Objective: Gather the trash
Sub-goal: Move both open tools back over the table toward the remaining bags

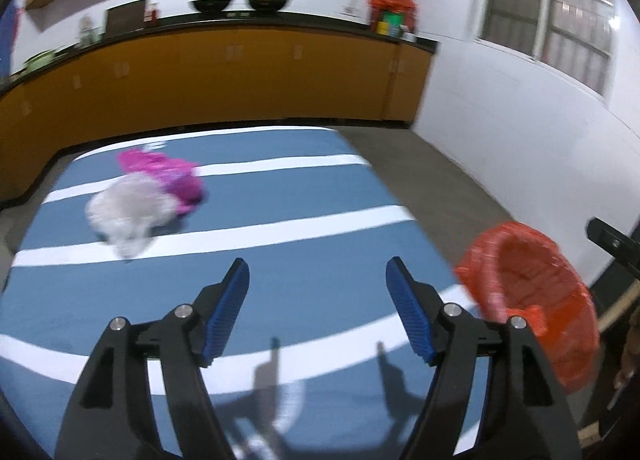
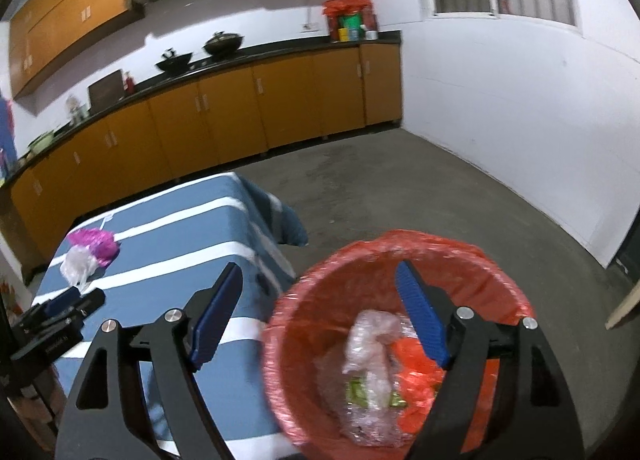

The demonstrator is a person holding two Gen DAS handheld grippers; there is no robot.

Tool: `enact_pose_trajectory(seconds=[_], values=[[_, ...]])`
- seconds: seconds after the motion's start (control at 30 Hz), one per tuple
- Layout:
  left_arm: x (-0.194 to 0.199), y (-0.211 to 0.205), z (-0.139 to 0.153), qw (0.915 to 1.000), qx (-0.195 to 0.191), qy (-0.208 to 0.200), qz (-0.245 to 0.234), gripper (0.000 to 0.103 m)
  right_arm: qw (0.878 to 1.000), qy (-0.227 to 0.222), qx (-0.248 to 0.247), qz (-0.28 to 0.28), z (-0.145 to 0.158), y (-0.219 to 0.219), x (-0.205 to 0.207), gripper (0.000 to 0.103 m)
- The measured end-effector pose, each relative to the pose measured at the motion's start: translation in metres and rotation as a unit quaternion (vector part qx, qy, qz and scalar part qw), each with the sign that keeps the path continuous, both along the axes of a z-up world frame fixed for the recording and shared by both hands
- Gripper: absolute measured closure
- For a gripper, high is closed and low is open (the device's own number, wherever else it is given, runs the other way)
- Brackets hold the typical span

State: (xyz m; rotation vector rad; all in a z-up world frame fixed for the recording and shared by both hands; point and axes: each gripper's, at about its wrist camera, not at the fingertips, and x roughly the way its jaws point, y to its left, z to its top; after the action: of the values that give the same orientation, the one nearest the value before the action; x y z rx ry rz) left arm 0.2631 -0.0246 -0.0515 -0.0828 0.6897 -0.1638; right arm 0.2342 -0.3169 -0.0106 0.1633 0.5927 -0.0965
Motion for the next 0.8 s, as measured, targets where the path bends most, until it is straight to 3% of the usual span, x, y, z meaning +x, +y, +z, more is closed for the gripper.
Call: enact_pose_trajectory(seconds=[0.17, 0.4, 0.6, 0.8], values=[[0.006, 0.055, -0.004, 0.9977, 0.013, -0.006, 0.066, 0.029, 0.999, 0.01, -0.016, 0.035, -0.005, 0.033, 0.018, 0.024], [0.042, 0.134, -0.006, 0.9861, 0.04, -0.015, 0.161, 0.026, 0.996, 0.021, -0.02, 0.082, -0.014, 0.079, 0.044, 0.024], [0.077, 0.164, -0.014, 0.9862, 0.033, 0.01, 0.162, 0.026, 0.992, 0.025, -0.022, 0.122, -0.022, 0.12, 0.073, 0.024], [0.103, 0.167, -0.025, 0.9916, 0.033, 0.034, 0.121, 0.026, 0.988, 0.032, -0.017, 0.153, -0.03, 0.153, 0.1, 0.024]])
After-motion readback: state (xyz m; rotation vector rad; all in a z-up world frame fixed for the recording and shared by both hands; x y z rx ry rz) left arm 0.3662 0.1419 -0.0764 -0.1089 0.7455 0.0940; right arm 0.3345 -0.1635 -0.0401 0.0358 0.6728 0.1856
